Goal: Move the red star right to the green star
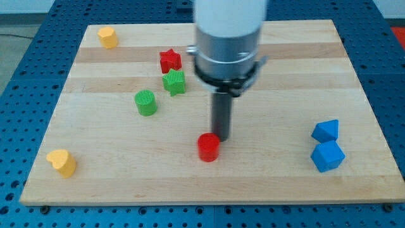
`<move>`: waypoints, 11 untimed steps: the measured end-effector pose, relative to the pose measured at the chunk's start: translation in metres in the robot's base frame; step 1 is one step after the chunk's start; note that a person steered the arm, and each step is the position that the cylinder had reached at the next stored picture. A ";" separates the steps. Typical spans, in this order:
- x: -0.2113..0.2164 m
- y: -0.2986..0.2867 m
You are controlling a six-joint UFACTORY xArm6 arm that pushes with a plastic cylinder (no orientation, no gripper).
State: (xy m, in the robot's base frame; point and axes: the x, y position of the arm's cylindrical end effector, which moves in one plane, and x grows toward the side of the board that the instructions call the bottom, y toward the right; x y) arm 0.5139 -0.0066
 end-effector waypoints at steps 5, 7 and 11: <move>-0.230 0.107; -0.290 -0.045; -0.197 -0.096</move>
